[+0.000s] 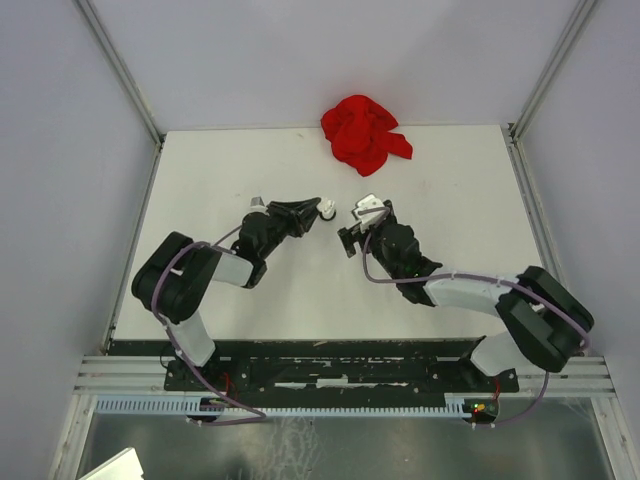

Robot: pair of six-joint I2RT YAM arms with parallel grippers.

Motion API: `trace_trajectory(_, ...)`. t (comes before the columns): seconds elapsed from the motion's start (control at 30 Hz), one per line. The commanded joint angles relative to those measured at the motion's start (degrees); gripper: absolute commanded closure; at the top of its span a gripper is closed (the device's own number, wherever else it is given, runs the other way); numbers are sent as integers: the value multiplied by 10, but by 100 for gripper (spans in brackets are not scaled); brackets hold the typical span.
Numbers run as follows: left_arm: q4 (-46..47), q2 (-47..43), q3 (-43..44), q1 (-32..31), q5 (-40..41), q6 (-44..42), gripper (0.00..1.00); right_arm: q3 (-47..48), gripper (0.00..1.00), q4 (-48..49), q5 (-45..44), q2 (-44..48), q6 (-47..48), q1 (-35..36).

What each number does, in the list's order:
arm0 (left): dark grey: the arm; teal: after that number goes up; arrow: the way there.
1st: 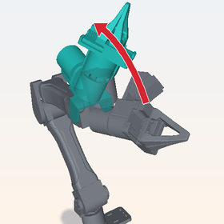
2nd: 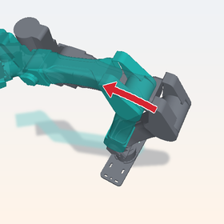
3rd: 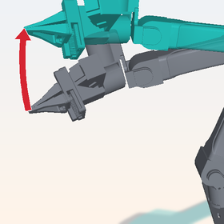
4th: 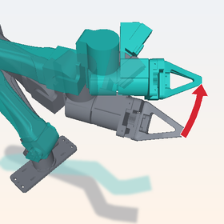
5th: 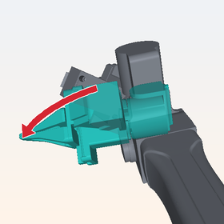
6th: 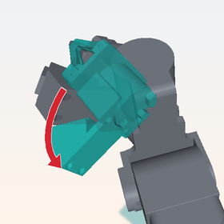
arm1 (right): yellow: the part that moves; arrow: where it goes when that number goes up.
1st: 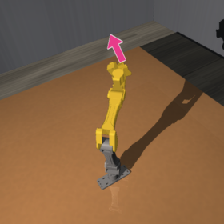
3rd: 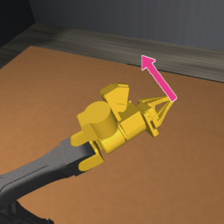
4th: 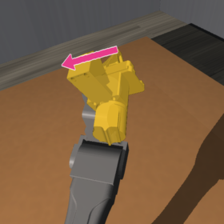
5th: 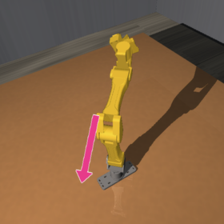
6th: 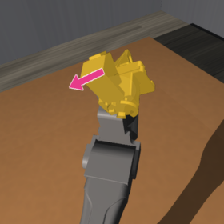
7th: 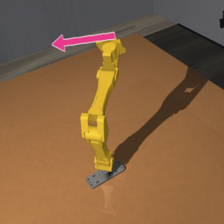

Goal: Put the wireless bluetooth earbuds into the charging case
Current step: Place the earbud in the charging case, then close the charging case.

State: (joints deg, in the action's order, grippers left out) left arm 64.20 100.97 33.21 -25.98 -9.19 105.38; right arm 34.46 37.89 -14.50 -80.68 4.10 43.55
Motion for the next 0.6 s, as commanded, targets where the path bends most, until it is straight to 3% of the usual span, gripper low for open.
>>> trace_trajectory(0.0, -71, -38, 14, -25, 79, 61, 97, -11, 0, 118, -50, -65, 18, 14)
trace_trajectory(0.23, -149, -68, 16, -49, 107, 76, 97, 25, 0, 193, -40, -151, 30, 23)
trace_trajectory(0.57, -151, -58, 19, -55, 91, 74, 97, 80, 0, 181, -51, -210, 34, 33)
